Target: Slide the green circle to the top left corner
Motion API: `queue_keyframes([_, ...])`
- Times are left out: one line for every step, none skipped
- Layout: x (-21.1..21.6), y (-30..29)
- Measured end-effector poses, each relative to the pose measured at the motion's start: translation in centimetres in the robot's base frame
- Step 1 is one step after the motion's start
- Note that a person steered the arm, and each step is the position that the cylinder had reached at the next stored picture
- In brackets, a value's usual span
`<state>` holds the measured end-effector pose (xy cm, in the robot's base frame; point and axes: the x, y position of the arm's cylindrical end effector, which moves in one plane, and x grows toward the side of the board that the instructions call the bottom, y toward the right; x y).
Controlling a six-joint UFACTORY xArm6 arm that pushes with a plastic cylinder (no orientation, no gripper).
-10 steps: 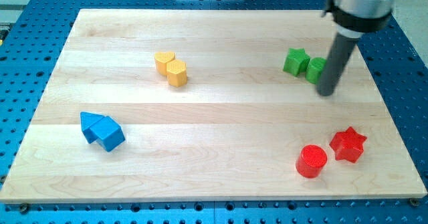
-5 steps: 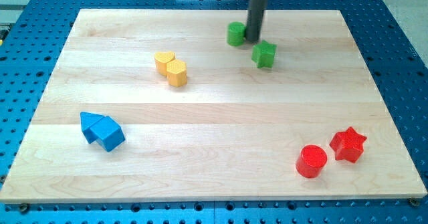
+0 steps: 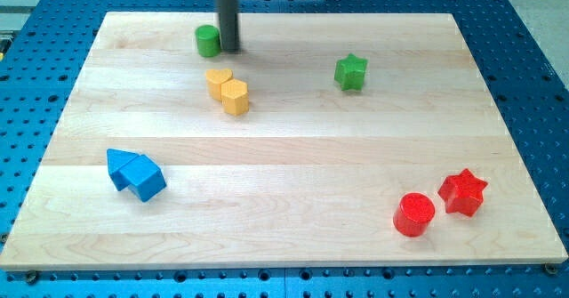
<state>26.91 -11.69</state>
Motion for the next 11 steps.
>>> queue_keyframes([-3.0, -5.5])
queue_keyframes([-3.2, -5.2])
queue_keyframes([1.4, -1.3])
queue_keyframes([-0.2, -5.9])
queue_keyframes([-2.8, -7.0])
queue_keyframes([-2.7, -3.8])
queue_keyframes([-1.1, -2.0])
queue_keyframes([-1.1, -7.2])
queue_keyframes([-1.1, -6.9])
queue_keyframes([-1.1, -7.8])
queue_keyframes([-1.3, -0.5])
